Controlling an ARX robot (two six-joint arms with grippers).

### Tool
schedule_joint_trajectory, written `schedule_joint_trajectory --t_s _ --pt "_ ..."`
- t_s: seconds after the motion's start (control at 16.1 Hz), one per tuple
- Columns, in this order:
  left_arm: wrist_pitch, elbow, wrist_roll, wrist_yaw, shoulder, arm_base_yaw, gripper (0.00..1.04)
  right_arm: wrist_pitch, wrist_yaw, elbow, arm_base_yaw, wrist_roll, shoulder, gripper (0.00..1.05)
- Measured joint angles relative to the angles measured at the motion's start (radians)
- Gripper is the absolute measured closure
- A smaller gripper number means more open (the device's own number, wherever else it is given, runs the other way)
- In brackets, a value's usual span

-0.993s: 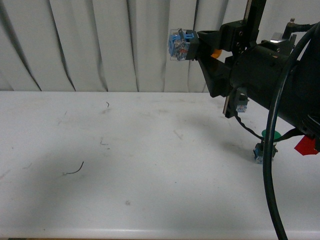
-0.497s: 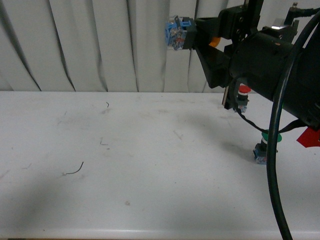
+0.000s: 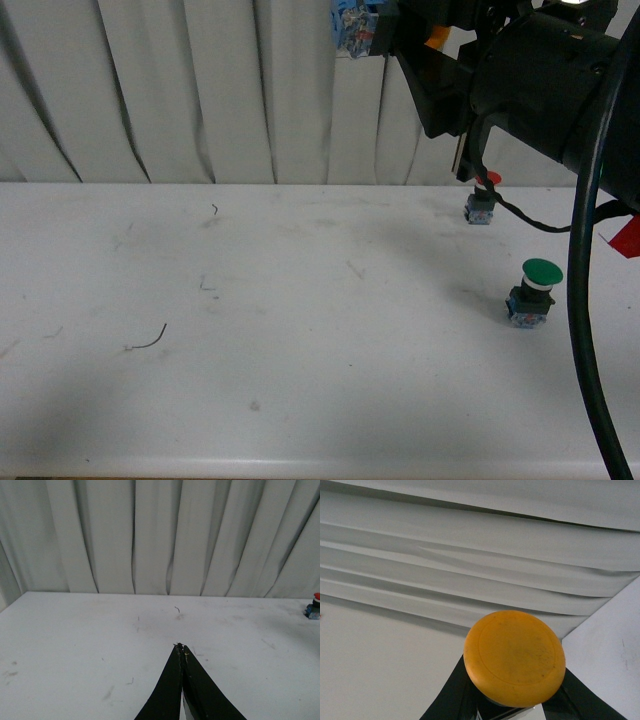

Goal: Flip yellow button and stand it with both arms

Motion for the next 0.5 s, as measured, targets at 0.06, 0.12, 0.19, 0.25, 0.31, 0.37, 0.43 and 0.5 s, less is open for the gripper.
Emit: schedule_joint_trajectory --t_s 0.06,0.12,0.19,0.25,0.31,0.37,0.43,0.5 --pt "0.039 -0.026 0.000 0.000 -0.013 0.000 1.03 0.000 0.000 0.003 0.003 -0.001 0.000 0.75" --pt "-0.004 -0.031 0.000 0.000 -0.029 0.000 1.03 0.000 0.000 0.005 0.008 -0.004 0.000 0.75" --pt "-0.023 -0.031 0.000 0.000 -0.059 0.000 1.03 0.000 0.001 0.006 0.013 -0.004 0.000 0.75" --pt "-0.034 -0.031 0.000 0.000 -0.079 0.000 1.03 0.000 0.000 0.006 0.014 -0.004 0.000 0.75" --pt "-0.057 -0.031 0.000 0.000 -0.099 0.000 1.03 0.000 0.000 0.006 0.018 -0.004 0.000 0.75" --pt "-0.074 -0.031 0.000 0.000 -0.112 0.000 1.03 0.001 0.000 0.006 0.020 -0.004 0.000 0.75" --pt "-0.092 -0.031 0.000 0.000 -0.129 0.000 1.03 -0.001 0.000 0.006 0.020 -0.004 0.000 0.75" --pt "-0.103 -0.031 0.000 0.000 -0.145 0.000 1.03 -0.001 0.000 0.006 0.020 -0.004 0.000 0.75"
